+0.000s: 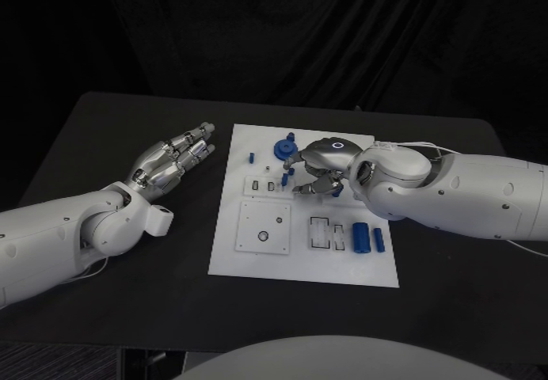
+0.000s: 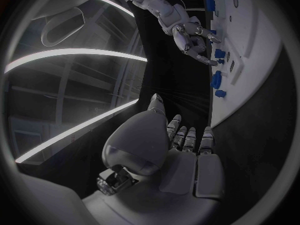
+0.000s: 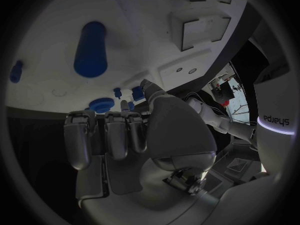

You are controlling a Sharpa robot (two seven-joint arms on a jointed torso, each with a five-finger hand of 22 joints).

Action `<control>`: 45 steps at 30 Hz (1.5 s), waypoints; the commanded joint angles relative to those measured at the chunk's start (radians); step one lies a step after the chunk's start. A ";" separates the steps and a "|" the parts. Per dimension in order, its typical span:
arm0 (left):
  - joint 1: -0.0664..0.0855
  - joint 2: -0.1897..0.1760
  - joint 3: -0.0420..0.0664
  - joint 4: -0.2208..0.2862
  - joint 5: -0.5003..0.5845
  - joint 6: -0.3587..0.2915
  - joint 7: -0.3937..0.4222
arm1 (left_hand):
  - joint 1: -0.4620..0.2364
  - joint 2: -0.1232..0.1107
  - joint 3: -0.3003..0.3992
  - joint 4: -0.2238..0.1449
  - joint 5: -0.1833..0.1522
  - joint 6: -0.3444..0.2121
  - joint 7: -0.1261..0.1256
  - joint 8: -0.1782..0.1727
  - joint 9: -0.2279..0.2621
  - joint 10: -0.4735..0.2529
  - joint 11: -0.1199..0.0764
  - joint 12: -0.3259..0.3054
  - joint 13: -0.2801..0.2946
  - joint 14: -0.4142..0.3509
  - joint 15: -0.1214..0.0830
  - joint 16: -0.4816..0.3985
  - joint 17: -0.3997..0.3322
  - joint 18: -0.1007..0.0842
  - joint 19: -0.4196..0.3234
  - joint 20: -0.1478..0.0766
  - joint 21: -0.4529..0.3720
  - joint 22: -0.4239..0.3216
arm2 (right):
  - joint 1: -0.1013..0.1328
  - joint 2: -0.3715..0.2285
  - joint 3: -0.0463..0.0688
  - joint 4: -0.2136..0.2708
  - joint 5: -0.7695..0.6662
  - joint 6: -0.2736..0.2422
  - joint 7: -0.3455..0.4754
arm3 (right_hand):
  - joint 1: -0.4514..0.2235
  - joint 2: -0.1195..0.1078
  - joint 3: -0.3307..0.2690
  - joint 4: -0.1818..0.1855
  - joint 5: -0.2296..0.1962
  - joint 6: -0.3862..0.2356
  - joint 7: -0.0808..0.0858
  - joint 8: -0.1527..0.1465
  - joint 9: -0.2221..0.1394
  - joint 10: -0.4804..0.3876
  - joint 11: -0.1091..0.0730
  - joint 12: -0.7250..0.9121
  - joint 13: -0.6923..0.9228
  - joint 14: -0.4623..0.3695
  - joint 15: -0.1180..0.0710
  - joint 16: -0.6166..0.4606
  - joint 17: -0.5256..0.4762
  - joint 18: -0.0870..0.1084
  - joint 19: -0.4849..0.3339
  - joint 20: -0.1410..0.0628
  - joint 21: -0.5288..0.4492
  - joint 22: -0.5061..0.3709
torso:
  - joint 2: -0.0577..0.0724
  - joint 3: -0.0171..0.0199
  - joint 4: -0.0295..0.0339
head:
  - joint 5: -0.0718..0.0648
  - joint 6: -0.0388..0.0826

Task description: Assemble the parts on the task board

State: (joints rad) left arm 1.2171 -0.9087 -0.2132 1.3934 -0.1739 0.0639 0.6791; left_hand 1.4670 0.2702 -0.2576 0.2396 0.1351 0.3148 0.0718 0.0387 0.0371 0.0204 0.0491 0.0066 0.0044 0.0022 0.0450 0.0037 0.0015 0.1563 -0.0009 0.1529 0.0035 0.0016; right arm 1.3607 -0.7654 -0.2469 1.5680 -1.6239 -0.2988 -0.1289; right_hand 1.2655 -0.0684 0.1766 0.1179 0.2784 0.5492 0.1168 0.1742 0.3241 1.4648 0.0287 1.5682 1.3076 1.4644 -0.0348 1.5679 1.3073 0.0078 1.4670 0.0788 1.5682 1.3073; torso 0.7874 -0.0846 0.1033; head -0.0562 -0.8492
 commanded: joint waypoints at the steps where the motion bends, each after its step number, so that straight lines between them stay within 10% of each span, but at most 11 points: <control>1: -0.001 -0.009 0.001 0.014 -0.036 -0.066 0.155 | 0.001 -0.001 -0.001 -0.005 0.004 0.008 0.004 0.003 0.002 0.009 0.014 0.001 0.003 -0.002 0.015 -0.004 -0.002 0.022 0.004 0.016 0.000 0.002 | 0.021 -0.024 0.002 0.026 -0.009 -0.146 0.023 | -0.003 -0.009 -0.002 0.007 0.005 -0.008 -0.001 -0.006 -0.003 0.106 0.001 0.003 0.263 0.106 0.005 0.003 0.263 -0.005 0.097 0.004 -0.006 0.260 | 0.000 0.0007 -0.0011 | 0.001 0.012; 5: 0.001 -0.024 0.001 0.035 -0.091 -0.154 0.163 | 0.004 -0.004 -0.002 -0.011 0.004 0.047 0.020 0.009 0.005 0.073 0.040 0.013 0.017 0.016 0.042 0.011 0.007 0.026 0.043 0.050 0.031 0.022 | 0.058 -0.074 0.002 0.065 -0.009 -0.216 0.034 | 0.001 -0.005 -0.002 0.014 0.006 0.018 -0.003 0.010 0.007 0.106 -0.002 0.003 0.263 0.106 0.003 0.003 0.263 -0.006 0.100 0.002 -0.003 0.261 | -0.001 0.0012 -0.0019 | 0.005 0.028; 8: 0.006 -0.031 0.001 0.046 -0.139 -0.221 0.168 | 0.016 -0.008 -0.006 -0.014 0.004 0.080 0.030 0.013 0.008 0.193 0.073 0.034 0.045 0.151 0.074 0.112 0.045 0.025 0.186 0.075 0.131 0.075 | 0.086 -0.112 0.002 0.085 -0.009 -0.245 0.032 | 0.002 -0.003 -0.007 0.024 0.005 0.041 0.000 0.100 0.061 0.106 0.000 0.003 0.263 0.106 0.003 0.003 0.263 -0.008 0.104 0.000 0.003 0.263 | -0.001 0.0026 -0.0023 | 0.006 0.041; 12: 0.036 -0.024 0.001 0.038 -0.208 -0.303 0.169 | 0.025 -0.011 -0.015 -0.004 0.004 0.103 0.032 0.014 0.010 0.342 0.091 0.053 0.091 0.316 0.096 0.266 0.084 0.022 0.367 0.094 0.249 0.130 | 0.112 -0.162 0.002 0.103 -0.009 -0.258 0.017 | 0.012 0.009 -0.017 0.036 0.007 -0.077 -0.001 0.355 0.234 0.106 0.000 0.003 0.263 0.106 0.000 0.003 0.263 -0.008 0.104 0.002 0.003 0.263 | -0.005 0.0063 -0.0018 | 0.008 0.063; 17: 0.086 0.001 0.001 0.007 -0.303 -0.353 0.163 | 0.024 -0.017 -0.034 0.026 0.004 0.141 0.031 0.017 0.014 0.532 0.122 0.094 0.179 0.477 0.122 0.454 0.150 0.017 0.512 0.113 0.344 0.170 | 0.124 -0.209 0.000 0.107 -0.009 -0.260 0.003 | 0.014 0.009 -0.019 0.047 0.005 -0.155 0.003 0.426 0.274 0.106 0.002 0.003 0.263 0.106 0.005 0.003 0.263 -0.008 0.104 0.002 0.003 0.263 | -0.016 0.0138 -0.0004 | 0.008 0.076; 22: 0.110 0.052 0.001 -0.087 -0.349 -0.286 0.210 | -0.106 -0.018 -0.114 0.051 0.003 0.261 0.002 0.037 0.028 0.666 0.098 0.147 0.298 0.576 0.079 0.632 0.245 0.026 0.610 0.079 0.426 0.207 | 0.126 -0.227 0.000 0.089 -0.009 -0.251 -0.006 | 0.007 0.012 -0.020 0.062 0.005 -0.185 0.004 0.450 0.284 0.106 0.003 0.003 0.263 0.106 0.006 0.003 0.263 -0.008 0.104 0.003 0.003 0.263 | -0.032 0.0264 -0.0069 | 0.024 0.087; 32: 0.119 0.172 0.001 -0.255 -0.308 -0.210 0.270 | -0.324 -0.075 -0.157 0.047 0.003 0.460 0.036 0.076 0.053 0.812 0.107 0.243 0.726 0.719 0.078 0.853 0.411 0.024 0.751 0.083 0.614 0.314 | 0.105 -0.231 -0.001 0.046 0.026 -0.232 0.003 | 0.008 0.017 -0.017 0.066 0.006 -0.196 0.004 0.457 0.285 0.106 0.003 0.003 0.263 0.106 0.006 0.003 0.263 -0.008 0.104 0.003 0.003 0.263 | -0.067 0.0598 -0.0199 | 0.028 0.124; 34: 0.119 0.172 0.001 -0.247 -0.298 -0.213 0.266 | -0.284 -0.016 -0.115 0.042 0.004 0.476 0.036 0.083 0.056 0.859 0.101 0.256 0.761 0.759 0.068 0.871 0.420 0.026 0.778 0.074 0.636 0.327 | 0.102 -0.228 -0.001 0.041 0.034 -0.228 0.004 | 0.008 0.018 -0.017 0.066 0.006 -0.198 0.004 0.458 0.285 0.106 0.003 0.003 0.263 0.106 0.006 0.003 0.263 -0.008 0.104 0.003 0.003 0.263 | -0.069 0.0617 -0.0203 | 0.028 0.126; 37: 0.119 0.164 0.001 -0.215 -0.247 -0.183 0.211 | -0.054 -0.006 -0.046 -0.019 0.006 0.467 0.043 0.064 0.053 0.844 0.109 0.208 0.818 0.716 0.081 0.825 0.414 0.013 0.754 0.067 0.628 0.334 | 0.094 -0.226 -0.001 0.034 0.055 -0.217 0.001 | 0.010 0.020 -0.015 0.067 0.006 -0.202 0.004 0.459 0.285 0.106 0.003 0.003 0.263 0.106 0.006 0.003 0.263 -0.008 0.104 0.003 0.003 0.263 | -0.076 0.0660 -0.0244 | 0.020 0.136; 42: 0.118 0.161 0.001 -0.182 -0.215 -0.218 0.122 | 0.101 -0.003 -0.002 -0.030 0.006 0.476 0.085 0.051 0.059 0.851 0.109 0.262 0.793 0.745 0.072 0.906 0.466 0.015 0.774 0.065 0.672 0.375 | 0.088 -0.228 -0.001 0.030 0.072 -0.204 -0.007 | 0.009 0.022 -0.014 0.070 0.006 -0.206 0.005 0.461 0.285 0.106 0.004 0.003 0.263 0.106 0.006 0.003 0.263 -0.008 0.104 0.003 0.003 0.263 | -0.087 0.0704 -0.0325 | 0.031 0.134; 45: 0.119 0.153 0.001 -0.149 -0.344 -0.315 0.043 | 0.102 -0.048 0.004 0.046 0.006 0.539 0.100 0.081 0.078 0.912 0.052 0.607 1.022 0.943 0.016 1.253 0.772 0.018 0.827 0.016 0.897 0.540 | 0.081 -0.232 -0.001 0.027 0.077 -0.198 -0.012 | 0.006 0.024 -0.015 0.073 0.006 -0.208 0.006 0.464 0.285 0.106 0.004 0.003 0.263 0.106 0.006 0.003 0.263 -0.008 0.104 0.003 0.003 0.263 | -0.091 0.0732 -0.0386 | 0.042 0.126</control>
State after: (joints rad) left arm 1.3337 -0.7541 -0.2130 1.2317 -0.4439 -0.1740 0.6797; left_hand 1.5765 0.2350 -0.2533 0.2623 0.1411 0.8367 0.1704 0.1108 0.1095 0.9189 0.1089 0.5304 0.9717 0.8661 0.0676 1.1633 0.6596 0.1702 0.8209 0.1799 0.8476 0.5020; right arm 1.4452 -0.9949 -0.2483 1.5966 -1.5685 -0.5109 -0.1156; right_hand 1.2736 -0.0521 0.1618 0.1840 0.2820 0.3497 0.1208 0.6313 0.6084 1.4648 0.0287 1.5682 1.3073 1.4644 -0.0349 1.5679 1.3073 0.0078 1.4670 0.0787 1.5682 1.3078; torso 0.7032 -0.0158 0.0717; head -0.0214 -0.7178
